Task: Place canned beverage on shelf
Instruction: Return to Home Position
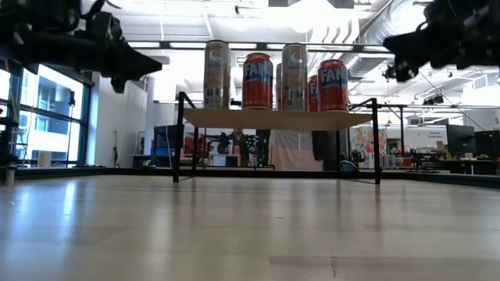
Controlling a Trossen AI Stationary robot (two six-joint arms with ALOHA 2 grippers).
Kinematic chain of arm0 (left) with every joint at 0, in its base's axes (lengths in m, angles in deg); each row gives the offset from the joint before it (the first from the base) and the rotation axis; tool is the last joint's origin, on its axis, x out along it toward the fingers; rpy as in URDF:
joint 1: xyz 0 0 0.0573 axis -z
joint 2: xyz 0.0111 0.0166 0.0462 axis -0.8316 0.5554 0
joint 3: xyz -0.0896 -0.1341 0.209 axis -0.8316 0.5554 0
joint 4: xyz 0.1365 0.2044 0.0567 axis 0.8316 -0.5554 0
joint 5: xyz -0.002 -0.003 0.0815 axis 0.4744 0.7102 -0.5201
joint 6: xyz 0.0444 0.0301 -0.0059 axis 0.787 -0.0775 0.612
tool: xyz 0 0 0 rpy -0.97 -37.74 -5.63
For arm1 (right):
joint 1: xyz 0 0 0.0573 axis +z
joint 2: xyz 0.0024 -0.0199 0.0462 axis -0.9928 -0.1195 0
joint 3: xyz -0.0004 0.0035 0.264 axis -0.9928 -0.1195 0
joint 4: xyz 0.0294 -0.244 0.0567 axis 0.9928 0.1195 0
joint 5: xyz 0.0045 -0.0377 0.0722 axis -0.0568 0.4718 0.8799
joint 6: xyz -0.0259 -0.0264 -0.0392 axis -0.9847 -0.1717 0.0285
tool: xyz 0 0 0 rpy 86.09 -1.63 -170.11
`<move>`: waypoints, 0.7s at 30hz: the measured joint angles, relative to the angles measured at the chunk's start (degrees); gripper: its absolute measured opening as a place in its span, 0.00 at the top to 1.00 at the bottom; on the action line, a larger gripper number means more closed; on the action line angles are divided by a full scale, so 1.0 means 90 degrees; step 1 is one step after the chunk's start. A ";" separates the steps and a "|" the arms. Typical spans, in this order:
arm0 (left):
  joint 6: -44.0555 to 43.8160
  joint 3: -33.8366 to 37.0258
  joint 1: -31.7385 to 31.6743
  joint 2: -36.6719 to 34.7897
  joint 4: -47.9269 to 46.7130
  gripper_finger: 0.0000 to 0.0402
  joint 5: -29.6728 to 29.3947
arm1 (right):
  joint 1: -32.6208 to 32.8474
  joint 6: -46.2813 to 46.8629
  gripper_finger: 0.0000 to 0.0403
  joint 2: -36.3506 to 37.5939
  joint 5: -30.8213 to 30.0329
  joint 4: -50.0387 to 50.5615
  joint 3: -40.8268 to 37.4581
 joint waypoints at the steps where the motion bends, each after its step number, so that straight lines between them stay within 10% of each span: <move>1: 0.0042 0.0065 0.0058 -0.0116 0.0055 1.00 -0.0110 | 0.0000 0.0073 1.00 0.0056 0.0003 -0.0094 -0.0138; 21: 0.0883 0.0349 0.0736 -0.3405 -0.1866 1.00 -0.0010 | 0.0010 0.0037 1.00 0.1263 -0.0347 0.0726 -0.0836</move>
